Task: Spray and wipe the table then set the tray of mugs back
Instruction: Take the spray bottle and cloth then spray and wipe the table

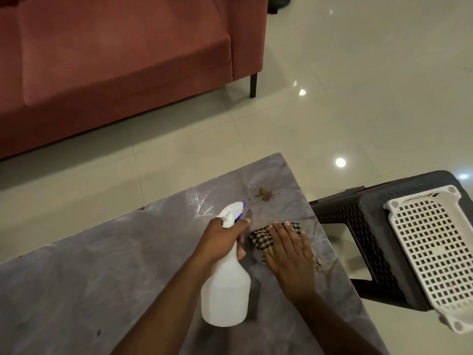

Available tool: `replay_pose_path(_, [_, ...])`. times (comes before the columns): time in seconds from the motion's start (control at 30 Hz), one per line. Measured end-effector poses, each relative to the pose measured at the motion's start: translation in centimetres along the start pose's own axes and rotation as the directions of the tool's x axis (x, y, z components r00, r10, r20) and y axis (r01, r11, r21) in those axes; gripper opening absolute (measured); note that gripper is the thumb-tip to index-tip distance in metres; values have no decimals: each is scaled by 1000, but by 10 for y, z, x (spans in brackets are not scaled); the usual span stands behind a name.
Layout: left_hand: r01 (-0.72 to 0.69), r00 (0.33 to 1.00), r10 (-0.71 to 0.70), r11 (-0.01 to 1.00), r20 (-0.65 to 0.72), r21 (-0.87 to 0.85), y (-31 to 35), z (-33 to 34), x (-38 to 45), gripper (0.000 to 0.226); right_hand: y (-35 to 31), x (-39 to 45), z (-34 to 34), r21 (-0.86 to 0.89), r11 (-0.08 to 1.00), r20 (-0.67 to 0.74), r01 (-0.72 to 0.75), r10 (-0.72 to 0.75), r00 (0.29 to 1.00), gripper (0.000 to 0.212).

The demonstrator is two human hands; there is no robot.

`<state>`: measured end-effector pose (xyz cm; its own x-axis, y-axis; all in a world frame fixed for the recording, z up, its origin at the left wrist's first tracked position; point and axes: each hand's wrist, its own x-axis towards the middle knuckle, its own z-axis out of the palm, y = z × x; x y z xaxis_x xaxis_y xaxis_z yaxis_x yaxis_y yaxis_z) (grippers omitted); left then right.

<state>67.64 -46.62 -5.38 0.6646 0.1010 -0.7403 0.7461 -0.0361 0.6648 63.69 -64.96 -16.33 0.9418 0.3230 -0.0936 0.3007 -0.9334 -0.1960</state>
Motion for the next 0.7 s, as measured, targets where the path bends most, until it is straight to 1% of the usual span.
replay_pose_path(0.03, [6, 999, -7, 1000, 36, 27, 0, 0, 2, 14, -1, 3, -1, -2, 1000, -23, 5, -5, 1000, 55])
replay_pose_path(0.07, [5, 999, -8, 999, 40, 54, 2, 0, 3, 14, -1, 9, -2, -7, 1000, -46, 6, -6, 999, 54])
replay_pose_path(0.1, [-2, 1000, 2, 998, 4, 67, 4, -1, 5, 13, 0, 18, -3, -8, 1000, -65, 1, -2, 998, 54])
replay_pose_path(0.17, [-24, 997, 27, 999, -72, 42, 8, -8, 9, 20, 1, 43, -4, 23, 999, -73, -46, 48, 996, 55])
replay_pose_path(0.2, [-31, 998, 32, 999, -61, 31, 11, -11, 11, 23, 0, 59, -5, 29, 996, -74, -82, 84, 994, 56])
replay_pose_path(0.27, [-27, 999, 26, 999, 33, 28, 15, -17, 10, 28, -2, 98, -8, 40, 986, -88, -165, 168, 982, 57])
replay_pose_path(0.3, [-23, 998, 21, 999, 56, 31, 14, -19, 10, 29, -4, 117, -10, 53, 977, -84, -205, 209, 974, 56])
replay_pose_path(0.33, [-22, 999, 20, 999, 41, 38, 13, -21, 11, 30, -8, 132, -10, 59, 970, -90, -237, 242, 966, 56])
replay_pose_path(0.37, [-23, 1000, 24, 998, -3, 54, 13, -23, 12, 31, -13, 140, -9, 47, 969, -108, -245, 248, 963, 55])
replay_pose_path(0.4, [-21, 998, 25, 997, -52, 73, 11, -25, 15, 32, -19, 141, -6, 27, 980, -135, -199, 201, 970, 54])
replay_pose_path(0.43, [-19, 997, 25, 997, -80, 76, 9, -26, 16, 33, -21, 133, -3, -3, 997, -146, -80, 79, 986, 53])
replay_pose_path(0.47, [-15, 997, 20, 998, -78, 66, 8, -26, 17, 34, -19, 115, 1, -45, 993, -121, 105, -110, 987, 55])
replay_pose_path(0.5, [-7, 999, 9, 999, -42, 46, 8, -26, 17, 36, -11, 91, 4, -73, 952, -68, 297, -301, 951, 58])
replay_pose_path(0.53, [12, 1000, -12, 1000, 13, 25, 8, -26, 18, 38, 4, 68, 2, -81, 890, -22, 449, -452, 892, 59])
replay_pose_path(0.57, [34, 997, -35, 999, 65, 5, 9, -27, 18, 39, 24, 54, -4, -67, 854, 11, 516, -516, 856, 57])
replay_pose_path(0.6, [46, 994, -45, 999, 99, -8, 10, -28, 18, 40, 44, 49, -9, -59, 864, -6, 500, -501, 865, 54])
replay_pose_path(0.63, [37, 993, -34, 999, 113, -19, 11, -29, 20, 41, 61, 54, -14, -60, 911, -33, 407, -410, 912, 52])
replay_pose_path(0.67, [17, 994, -14, 999, 107, -29, 10, -31, 22, 41, 68, 69, -18, -53, 965, -58, 257, -260, 964, 53])
replay_pose_path(0.7, [-3, 996, 6, 999, 87, -35, 10, -32, 24, 39, 66, 91, -21, -31, 996, -76, 87, -89, 993, 54])
